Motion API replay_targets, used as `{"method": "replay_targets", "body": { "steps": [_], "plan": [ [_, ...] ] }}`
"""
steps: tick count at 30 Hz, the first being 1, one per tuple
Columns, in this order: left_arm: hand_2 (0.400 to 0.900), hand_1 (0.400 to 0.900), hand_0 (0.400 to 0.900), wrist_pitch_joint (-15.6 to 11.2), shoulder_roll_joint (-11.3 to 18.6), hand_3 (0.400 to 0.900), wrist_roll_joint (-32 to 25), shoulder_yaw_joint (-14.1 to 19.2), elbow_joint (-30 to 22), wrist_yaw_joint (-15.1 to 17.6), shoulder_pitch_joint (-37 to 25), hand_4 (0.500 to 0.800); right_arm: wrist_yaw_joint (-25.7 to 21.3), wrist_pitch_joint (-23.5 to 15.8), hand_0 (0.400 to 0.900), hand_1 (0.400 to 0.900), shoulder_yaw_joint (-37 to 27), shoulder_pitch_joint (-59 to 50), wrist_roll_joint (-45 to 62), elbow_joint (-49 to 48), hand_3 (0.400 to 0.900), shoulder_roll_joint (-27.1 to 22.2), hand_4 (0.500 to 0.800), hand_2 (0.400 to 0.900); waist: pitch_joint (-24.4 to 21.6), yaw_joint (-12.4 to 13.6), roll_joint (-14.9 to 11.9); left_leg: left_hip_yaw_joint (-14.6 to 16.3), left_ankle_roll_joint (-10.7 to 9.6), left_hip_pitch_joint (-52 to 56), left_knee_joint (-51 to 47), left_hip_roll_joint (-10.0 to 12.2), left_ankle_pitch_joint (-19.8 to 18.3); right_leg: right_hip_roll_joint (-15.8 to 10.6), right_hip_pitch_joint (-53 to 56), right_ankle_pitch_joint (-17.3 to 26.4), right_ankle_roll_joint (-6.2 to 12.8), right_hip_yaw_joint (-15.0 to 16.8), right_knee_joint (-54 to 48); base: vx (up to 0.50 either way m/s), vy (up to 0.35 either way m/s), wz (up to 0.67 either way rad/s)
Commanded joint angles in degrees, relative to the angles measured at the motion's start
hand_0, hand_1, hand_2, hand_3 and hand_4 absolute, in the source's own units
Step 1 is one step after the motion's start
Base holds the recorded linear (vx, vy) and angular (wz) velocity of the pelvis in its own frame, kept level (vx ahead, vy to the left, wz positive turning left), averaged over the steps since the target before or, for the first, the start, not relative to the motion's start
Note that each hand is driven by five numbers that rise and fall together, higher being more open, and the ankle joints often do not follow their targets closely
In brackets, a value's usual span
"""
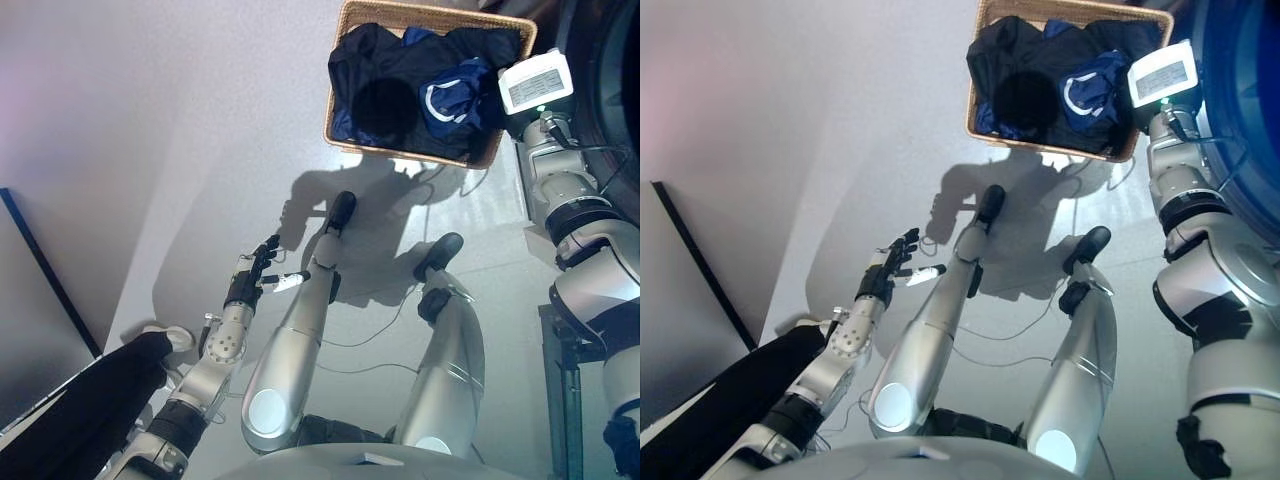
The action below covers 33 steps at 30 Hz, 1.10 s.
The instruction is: Put the clothes in the basket into the washing machine.
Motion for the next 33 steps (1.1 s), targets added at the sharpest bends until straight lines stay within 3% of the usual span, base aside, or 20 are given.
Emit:
{"method": "replay_targets", "body": {
  "steps": [1, 11, 19, 20, 22, 33],
  "plan": [
    [0.9, 0.9, 0.9, -3.0, 2.9, 0.9, -0.2, -1.8, -5.1, 1.5, 2.4, 0.8, -3.4, 4.2, 0.9, 0.9, 5.8, -5.7, -2.3, 0.7, 0.9, -9.4, 0.8, 0.9, -1.4, 0.5, 5.0, 1.5, 1.1, -2.7, 6.4, -1.6, -9.1, -0.1, -1.6, 0.5, 3.49, 2.6, 0.3, 0.0, 0.038, 0.16],
    [0.9, 0.9, 0.9, -4.1, 2.7, 0.9, -0.3, -1.7, -8.6, 1.9, 3.2, 0.8, -2.1, 5.4, 0.9, 0.9, 7.4, -6.5, -4.7, 3.2, 0.9, -14.1, 0.8, 0.9, -1.4, 0.7, 7.2, 1.4, 1.6, -6.5, 6.7, -3.5, -8.5, -2.3, -6.6, -0.6, 3.72, 4.1, 3.7, 0.01, 0.031, 0.08],
    [0.9, 0.9, 0.9, -4.2, 1.7, 0.9, 0.1, -2.2, -9.4, 2.3, 2.6, 0.8, -1.3, 6.2, 0.9, 0.9, 5.2, -4.7, -3.7, 4.7, 0.9, -14.3, 0.8, 0.9, -1.4, 0.3, 8.1, 1.8, 2.0, -8.1, 7.7, -4.3, -8.7, -2.9, -8.5, -0.8, 3.64, 5.2, 4.9, 0.0, 0.005, 0.0],
    [0.9, 0.9, 0.9, -4.3, 1.7, 0.9, 0.1, -2.2, -9.4, 2.4, 2.6, 0.8, -1.2, 6.2, 0.622, 0.622, 4.9, -4.5, -3.5, 5.1, 0.622, -14.1, 0.633, 0.622, -1.4, 0.4, 8.3, 1.8, 2.0, -8.2, 7.6, -4.4, -8.5, -2.9, -8.6, -0.8, 3.65, 5.3, 5.0, -0.01, 0.005, 0.03],
    [0.9, 0.9, 0.9, -4.4, 1.7, 0.9, 0.3, -2.3, -9.6, 2.5, 2.6, 0.8, -1.5, 6.6, 0.4, 0.4, 4.4, -4.4, -2.9, 5.6, 0.4, -13.8, 0.5, 0.4, -1.4, 0.4, 8.6, 1.8, 1.9, -8.1, 7.1, -4.4, -8.3, -3.0, -8.7, -0.7, 3.65, 5.4, 4.8, 0.0, 0.0, 0.0],
    [0.9, 0.9, 0.9, -4.3, 2.2, 0.9, 1.0, -2.7, -9.3, 2.9, 1.1, 0.8, -3.8, 7.2, 0.4, 0.4, 4.4, -4.4, -2.6, 4.4, 0.4, -13.9, 0.5, 0.4, -1.4, 0.3, 8.8, 1.9, 1.9, -6.7, 5.9, -4.4, -7.8, -2.7, -7.5, -0.1, 3.74, 5.5, 3.4, 0.0, 0.001, 0.0]
  ]
}}
